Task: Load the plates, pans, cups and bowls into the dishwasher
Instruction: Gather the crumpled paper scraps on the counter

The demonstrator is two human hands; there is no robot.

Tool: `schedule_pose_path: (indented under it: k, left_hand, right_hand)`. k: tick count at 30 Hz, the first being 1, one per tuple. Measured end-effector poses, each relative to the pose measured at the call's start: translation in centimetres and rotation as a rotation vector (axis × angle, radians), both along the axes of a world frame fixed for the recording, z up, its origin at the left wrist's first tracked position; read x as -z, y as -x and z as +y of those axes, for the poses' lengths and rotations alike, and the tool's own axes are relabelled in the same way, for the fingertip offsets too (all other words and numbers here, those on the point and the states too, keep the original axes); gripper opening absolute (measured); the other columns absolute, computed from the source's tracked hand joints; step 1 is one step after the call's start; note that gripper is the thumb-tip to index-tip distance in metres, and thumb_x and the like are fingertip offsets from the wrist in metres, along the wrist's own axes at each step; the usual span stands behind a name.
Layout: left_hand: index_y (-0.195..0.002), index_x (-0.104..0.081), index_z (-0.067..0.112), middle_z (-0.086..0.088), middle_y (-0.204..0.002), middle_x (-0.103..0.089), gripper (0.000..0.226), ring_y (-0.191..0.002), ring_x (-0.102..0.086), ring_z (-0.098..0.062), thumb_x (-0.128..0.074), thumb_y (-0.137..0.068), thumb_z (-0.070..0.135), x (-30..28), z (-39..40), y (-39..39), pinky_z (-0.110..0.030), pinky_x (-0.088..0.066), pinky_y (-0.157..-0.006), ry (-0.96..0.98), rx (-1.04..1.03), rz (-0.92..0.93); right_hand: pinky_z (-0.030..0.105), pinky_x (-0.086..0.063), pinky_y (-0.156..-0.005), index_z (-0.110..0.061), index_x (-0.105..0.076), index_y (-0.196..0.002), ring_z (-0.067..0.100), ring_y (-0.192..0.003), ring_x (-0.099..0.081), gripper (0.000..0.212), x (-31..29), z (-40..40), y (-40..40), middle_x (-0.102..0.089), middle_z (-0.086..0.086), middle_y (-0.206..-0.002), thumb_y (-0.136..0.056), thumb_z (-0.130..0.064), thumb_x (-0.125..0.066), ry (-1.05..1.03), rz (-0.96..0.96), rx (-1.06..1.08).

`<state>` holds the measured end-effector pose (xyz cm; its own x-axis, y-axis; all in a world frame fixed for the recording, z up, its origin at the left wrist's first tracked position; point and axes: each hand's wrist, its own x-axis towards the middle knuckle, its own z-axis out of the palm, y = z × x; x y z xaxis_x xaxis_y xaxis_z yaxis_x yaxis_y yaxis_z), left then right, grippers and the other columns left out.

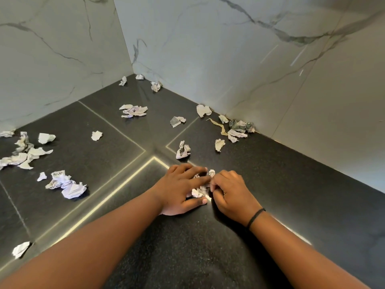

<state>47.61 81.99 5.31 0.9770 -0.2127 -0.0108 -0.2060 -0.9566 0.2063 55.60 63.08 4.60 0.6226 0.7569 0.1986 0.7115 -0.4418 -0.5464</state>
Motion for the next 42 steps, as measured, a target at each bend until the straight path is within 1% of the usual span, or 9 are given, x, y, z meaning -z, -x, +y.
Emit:
schedule_pose_path:
  k: [8,11,17,21,27,30,32,39,42]
  left_hand:
    - [-0.080,-0.057,0.019,0.005,-0.081,-0.053,0.026,-0.075,-0.043,-0.017,-0.051,-0.090,0.041,-0.1,0.3,0.0,-0.034,-0.041,-0.071,0.098,-0.051,-0.122]
    - [-0.078,-0.059,0.019,0.005,-0.078,-0.054,0.034,-0.074,-0.045,-0.017,-0.047,-0.092,0.047,0.0,0.3,-0.1,-0.035,-0.042,-0.071,0.078,-0.090,-0.082]
    - [-0.072,-0.055,0.019,0.006,-0.073,-0.051,0.027,-0.070,-0.042,-0.016,-0.053,-0.089,0.040,0.0,0.3,-0.2,-0.033,-0.041,-0.069,0.092,-0.098,-0.108]
    - [-0.073,-0.053,0.018,0.003,-0.076,-0.052,0.018,-0.071,-0.045,-0.018,-0.058,-0.082,0.034,-0.1,0.3,-0.3,-0.035,-0.042,-0.068,0.130,-0.118,-0.128]
    - [-0.102,-0.058,0.021,0.003,-0.100,-0.055,0.033,-0.091,-0.051,-0.019,-0.046,-0.077,0.039,-0.2,0.4,-0.2,-0.033,-0.044,-0.081,0.187,-0.171,-0.104]
    - [-0.109,-0.059,0.024,0.003,-0.106,-0.055,0.032,-0.096,-0.046,-0.018,-0.053,-0.079,0.032,0.0,0.5,-0.1,-0.027,-0.038,-0.083,0.164,-0.167,-0.112]
    - [-0.107,-0.060,0.025,0.003,-0.107,-0.054,0.029,-0.098,-0.043,-0.017,-0.055,-0.079,0.029,0.1,0.6,-0.2,-0.024,-0.034,-0.084,0.156,-0.172,-0.107]
    - [-0.102,-0.061,0.021,0.002,-0.101,-0.057,0.018,-0.094,-0.045,-0.019,-0.061,-0.084,0.025,0.2,0.3,-0.3,-0.022,-0.031,-0.081,0.158,-0.203,-0.143]
    - [-0.094,-0.062,0.018,0.004,-0.092,-0.056,0.017,-0.090,-0.046,-0.020,-0.059,-0.086,0.032,0.3,0.2,-0.3,-0.028,-0.037,-0.081,0.143,-0.192,-0.165]
  right_hand:
    - [0.002,-0.033,-0.076,-0.009,-0.061,-0.095,0.003,-0.081,-0.042,0.025,0.1,1.6,-4.2,-0.049,0.010,-0.097,-0.082,0.006,-0.045,-0.426,0.098,0.523]
    - [0.017,-0.038,-0.084,-0.003,-0.064,-0.103,0.019,-0.093,-0.049,0.028,-0.4,2.5,-8.6,-0.051,0.021,-0.104,-0.083,0.009,-0.049,-0.343,-0.083,0.523]
    - [0.051,-0.026,-0.099,-0.042,-0.049,-0.131,0.034,-0.128,-0.034,0.063,-1.4,4.9,-16.7,-0.034,-0.002,-0.148,-0.080,-0.077,-0.037,0.368,-0.204,0.341]
    - [0.053,-0.025,-0.097,-0.052,-0.047,-0.123,0.031,-0.127,-0.037,0.091,-0.5,6.5,-16.7,-0.041,-0.006,-0.142,-0.050,-0.102,-0.023,0.421,-0.145,0.321]
    - [0.042,-0.031,-0.082,-0.030,-0.052,-0.081,0.031,-0.109,-0.048,0.032,-0.5,6.5,-15.1,-0.055,-0.003,-0.107,-0.084,-0.062,-0.047,0.307,-0.132,0.332]
    - [0.041,-0.030,-0.089,-0.027,-0.049,-0.093,0.028,-0.104,-0.050,0.005,-0.3,5.1,-13.1,-0.052,-0.008,-0.091,-0.089,-0.026,-0.051,0.115,-0.005,0.317]
    - [0.042,-0.029,-0.094,-0.026,-0.052,-0.107,0.026,-0.107,-0.050,0.024,-0.3,3.9,-11.3,-0.057,-0.008,-0.097,-0.087,-0.015,-0.046,0.066,0.072,0.280]
    - [0.045,-0.029,-0.095,-0.038,-0.059,-0.111,0.020,-0.118,-0.045,0.052,-0.3,2.2,-2.3,-0.054,-0.010,-0.123,-0.081,-0.071,-0.033,0.303,-0.111,0.157]
    - [0.042,-0.033,-0.085,-0.029,-0.061,-0.099,0.024,-0.103,-0.053,0.025,0.6,2.4,0.4,-0.059,-0.007,-0.107,-0.090,-0.048,-0.047,0.219,-0.223,0.211]
